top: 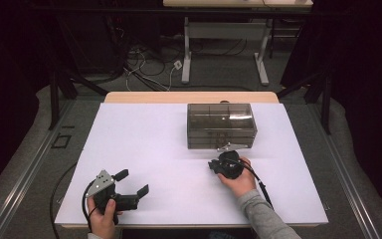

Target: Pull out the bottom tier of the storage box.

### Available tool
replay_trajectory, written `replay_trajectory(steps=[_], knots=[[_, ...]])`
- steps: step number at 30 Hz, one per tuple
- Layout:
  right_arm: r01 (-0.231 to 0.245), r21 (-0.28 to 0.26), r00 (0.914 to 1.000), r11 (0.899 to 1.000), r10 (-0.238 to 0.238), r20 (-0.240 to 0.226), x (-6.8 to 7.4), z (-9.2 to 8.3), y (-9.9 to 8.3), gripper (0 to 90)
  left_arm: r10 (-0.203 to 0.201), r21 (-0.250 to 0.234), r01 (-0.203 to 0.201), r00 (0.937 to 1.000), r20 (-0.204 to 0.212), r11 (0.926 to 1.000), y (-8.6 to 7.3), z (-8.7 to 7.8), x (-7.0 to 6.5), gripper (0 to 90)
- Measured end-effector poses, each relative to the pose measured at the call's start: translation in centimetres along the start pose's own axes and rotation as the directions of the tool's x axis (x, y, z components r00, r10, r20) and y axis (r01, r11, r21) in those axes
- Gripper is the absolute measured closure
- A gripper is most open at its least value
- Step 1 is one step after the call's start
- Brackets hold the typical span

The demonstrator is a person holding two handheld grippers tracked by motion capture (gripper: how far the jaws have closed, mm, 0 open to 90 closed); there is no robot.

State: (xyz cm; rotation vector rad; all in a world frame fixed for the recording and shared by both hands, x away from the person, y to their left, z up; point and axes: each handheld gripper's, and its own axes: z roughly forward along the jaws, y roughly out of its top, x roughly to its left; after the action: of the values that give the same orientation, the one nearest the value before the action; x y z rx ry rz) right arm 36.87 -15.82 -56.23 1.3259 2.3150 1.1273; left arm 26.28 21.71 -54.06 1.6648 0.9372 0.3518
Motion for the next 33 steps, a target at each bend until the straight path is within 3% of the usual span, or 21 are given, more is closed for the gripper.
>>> replay_trajectory(steps=[7,15,27,30,33], knots=[[0.003,-0.017,1.0,1.0,-0.003,-0.003,0.1,-0.2,0.0,79.0,-0.002,-0.002,0.002,1.0,-0.001,1.0,0.0,0.0,0.0,0.3],[0.009,-0.02,0.9992,1.0,-0.008,0.04,-0.7,-1.8,0.2,79.0,-0.006,-0.01,0.006,1.0,0.008,0.9999,0.1,0.4,0.1,0.4],[-0.075,-0.087,0.9935,0.993,0.082,0.079,-3.4,-4.9,-0.4,79.1,0.01,0.001,-0.01,0.9995,0.031,1.0,0.4,1.2,0.0,0.3],[-0.08,-0.097,0.9929,0.992,0.088,0.08,-3.8,-5.2,-0.5,79.1,0.01,0.001,-0.01,0.9994,0.033,0.9999,0.5,1.2,0.0,0.3],[-0.079,-0.107,0.9898,0.991,0.09,0.11,-4.4,-5.9,-0.6,79.1,0.009,-0.003,-0.009,0.9994,0.032,1.0,0.5,1.2,0.0,0.3]])
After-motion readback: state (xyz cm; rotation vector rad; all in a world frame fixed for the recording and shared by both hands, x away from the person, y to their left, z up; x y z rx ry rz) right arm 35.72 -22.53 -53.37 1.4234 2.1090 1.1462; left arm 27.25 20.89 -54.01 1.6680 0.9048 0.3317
